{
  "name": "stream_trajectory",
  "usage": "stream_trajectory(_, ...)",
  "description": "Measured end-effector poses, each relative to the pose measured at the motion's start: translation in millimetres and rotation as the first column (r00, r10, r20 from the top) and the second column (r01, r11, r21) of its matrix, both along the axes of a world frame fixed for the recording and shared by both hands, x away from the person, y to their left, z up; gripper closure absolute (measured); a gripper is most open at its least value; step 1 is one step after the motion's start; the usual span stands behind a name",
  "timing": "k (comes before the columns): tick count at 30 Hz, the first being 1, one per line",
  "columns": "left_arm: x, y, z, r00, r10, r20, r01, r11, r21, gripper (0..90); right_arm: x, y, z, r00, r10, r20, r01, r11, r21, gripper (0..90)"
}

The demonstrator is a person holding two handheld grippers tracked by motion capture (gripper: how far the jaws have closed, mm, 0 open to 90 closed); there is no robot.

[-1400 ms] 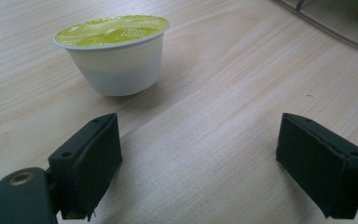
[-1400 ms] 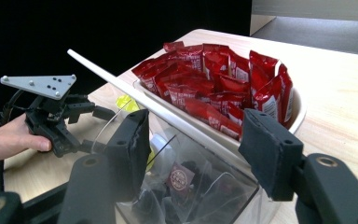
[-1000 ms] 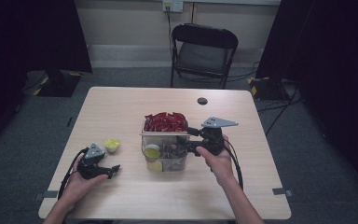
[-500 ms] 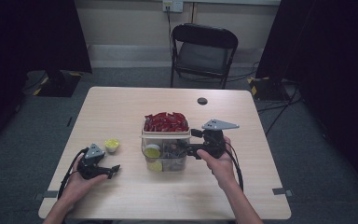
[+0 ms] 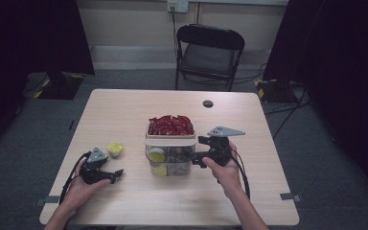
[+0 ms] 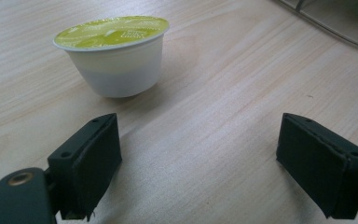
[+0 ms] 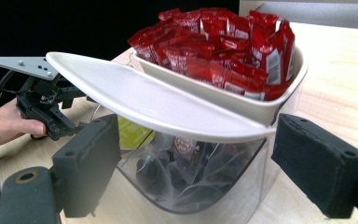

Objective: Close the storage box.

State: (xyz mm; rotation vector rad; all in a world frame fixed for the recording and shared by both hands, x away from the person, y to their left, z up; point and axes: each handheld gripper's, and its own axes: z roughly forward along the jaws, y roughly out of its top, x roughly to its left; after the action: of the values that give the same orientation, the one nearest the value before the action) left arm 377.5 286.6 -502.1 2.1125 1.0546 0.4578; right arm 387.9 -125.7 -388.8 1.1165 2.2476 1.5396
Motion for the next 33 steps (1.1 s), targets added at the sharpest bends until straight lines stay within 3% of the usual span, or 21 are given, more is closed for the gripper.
stream_trajectory(6,0.1,0.1,0.0,1.0000,-0.002,0.000,0.002,1.0000,0.000,13.1,-6.4,0.3,-9.5,0.9999,0.008,-0.010,-0.008,1.000,-0.019,17.1)
stream_trajectory(9,0.3,0.2,0.0,1.0000,-0.003,0.001,0.003,1.0000,0.000,13.1,-11.0,-0.2,-13.0,0.9998,-0.004,0.021,0.005,1.000,-0.024,18.2)
stream_trajectory(16,0.3,0.1,0.0,1.0000,-0.003,0.001,0.003,1.0000,0.000,13.1,-12.6,2.6,-20.2,0.9995,0.027,-0.013,-0.028,0.999,-0.036,16.1)
stream_trajectory(33,0.4,0.2,0.0,1.0000,-0.004,0.000,0.004,1.0000,0.000,13.0,-11.7,8.0,-45.4,0.9980,0.024,-0.059,-0.030,0.995,-0.094,17.2)
